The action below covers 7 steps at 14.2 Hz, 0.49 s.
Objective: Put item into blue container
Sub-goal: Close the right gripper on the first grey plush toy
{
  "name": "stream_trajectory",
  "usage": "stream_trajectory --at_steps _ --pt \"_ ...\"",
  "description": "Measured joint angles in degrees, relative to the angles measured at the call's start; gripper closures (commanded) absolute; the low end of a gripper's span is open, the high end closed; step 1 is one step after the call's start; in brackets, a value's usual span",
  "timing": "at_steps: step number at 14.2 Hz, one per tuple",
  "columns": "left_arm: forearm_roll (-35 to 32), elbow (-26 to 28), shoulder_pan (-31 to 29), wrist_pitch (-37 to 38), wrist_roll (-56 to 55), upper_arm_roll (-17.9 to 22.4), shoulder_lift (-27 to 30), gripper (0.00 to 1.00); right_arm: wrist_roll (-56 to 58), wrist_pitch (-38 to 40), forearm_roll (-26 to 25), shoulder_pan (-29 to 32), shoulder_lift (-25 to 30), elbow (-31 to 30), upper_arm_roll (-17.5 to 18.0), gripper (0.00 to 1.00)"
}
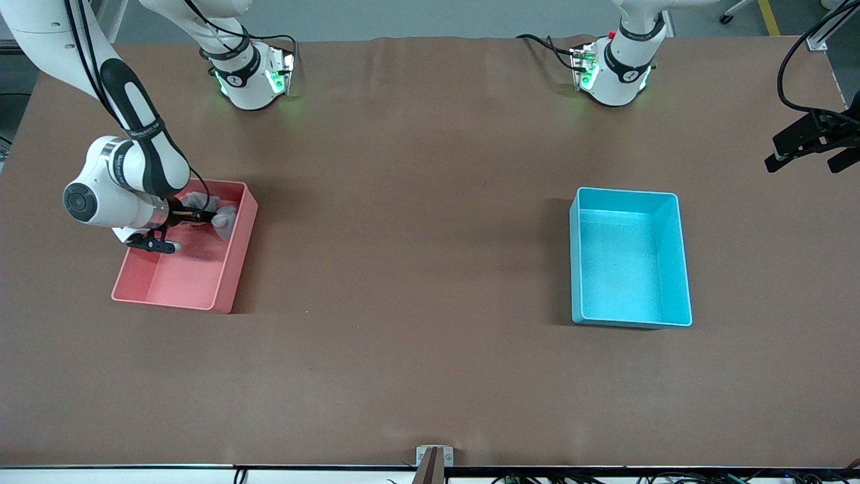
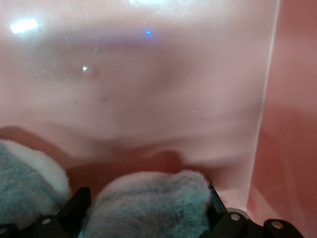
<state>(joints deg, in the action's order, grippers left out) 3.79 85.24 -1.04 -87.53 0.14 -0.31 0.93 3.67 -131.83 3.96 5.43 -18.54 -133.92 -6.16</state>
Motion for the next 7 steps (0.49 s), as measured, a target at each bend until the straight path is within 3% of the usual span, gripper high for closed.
stream_trajectory --at_steps 7 --pt "0.0 0.0 0.0 0.0 0.0 0.0 0.0 0.0 0.0 1.14 0.57 0.0 0.0 0.29 0.01 0.02"
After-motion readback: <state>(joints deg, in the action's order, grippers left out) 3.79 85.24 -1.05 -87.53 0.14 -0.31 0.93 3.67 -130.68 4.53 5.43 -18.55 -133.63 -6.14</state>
